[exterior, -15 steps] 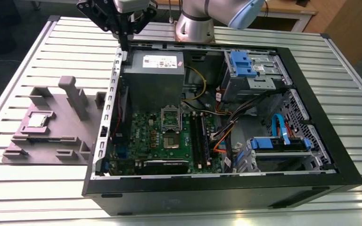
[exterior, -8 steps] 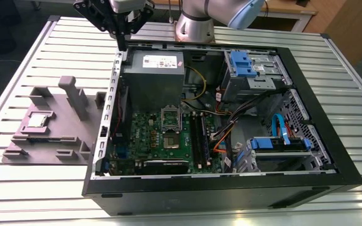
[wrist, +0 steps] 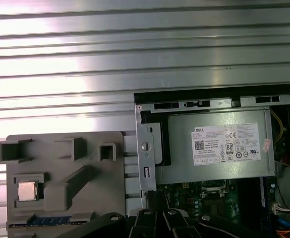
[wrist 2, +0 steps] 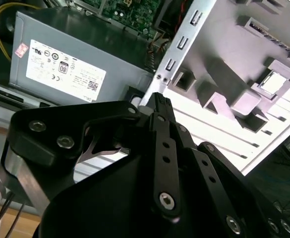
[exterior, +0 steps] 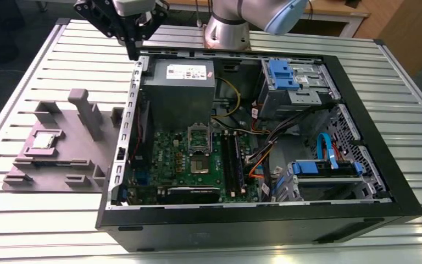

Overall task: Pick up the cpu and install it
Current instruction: 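Reach for the cpu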

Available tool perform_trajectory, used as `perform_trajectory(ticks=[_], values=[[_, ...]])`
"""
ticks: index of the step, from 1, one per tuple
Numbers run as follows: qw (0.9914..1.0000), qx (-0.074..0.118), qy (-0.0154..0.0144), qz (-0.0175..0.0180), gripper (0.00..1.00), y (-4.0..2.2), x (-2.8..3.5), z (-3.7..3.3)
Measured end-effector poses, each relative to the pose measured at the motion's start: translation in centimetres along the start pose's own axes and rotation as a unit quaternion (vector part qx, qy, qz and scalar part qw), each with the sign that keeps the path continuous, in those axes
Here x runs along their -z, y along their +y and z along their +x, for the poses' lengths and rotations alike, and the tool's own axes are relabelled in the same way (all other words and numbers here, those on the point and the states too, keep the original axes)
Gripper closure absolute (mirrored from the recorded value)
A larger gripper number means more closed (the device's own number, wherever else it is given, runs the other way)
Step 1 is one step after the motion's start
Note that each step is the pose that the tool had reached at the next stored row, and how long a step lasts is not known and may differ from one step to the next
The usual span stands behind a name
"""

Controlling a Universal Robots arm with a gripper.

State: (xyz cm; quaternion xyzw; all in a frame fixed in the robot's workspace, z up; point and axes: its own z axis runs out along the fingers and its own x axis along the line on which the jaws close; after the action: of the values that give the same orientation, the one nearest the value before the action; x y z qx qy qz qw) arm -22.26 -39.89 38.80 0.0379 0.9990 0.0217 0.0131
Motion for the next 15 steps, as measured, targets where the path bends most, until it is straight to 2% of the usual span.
perform_trajectory(ticks=[8, 15], values=[[1.00000, 0.000, 0.0000, 0.0000, 0.90, -0.19, -0.07, 2.42], [1.00000, 0.000, 0.0000, 0.0000, 0.90, -0.27, -0.16, 3.40]])
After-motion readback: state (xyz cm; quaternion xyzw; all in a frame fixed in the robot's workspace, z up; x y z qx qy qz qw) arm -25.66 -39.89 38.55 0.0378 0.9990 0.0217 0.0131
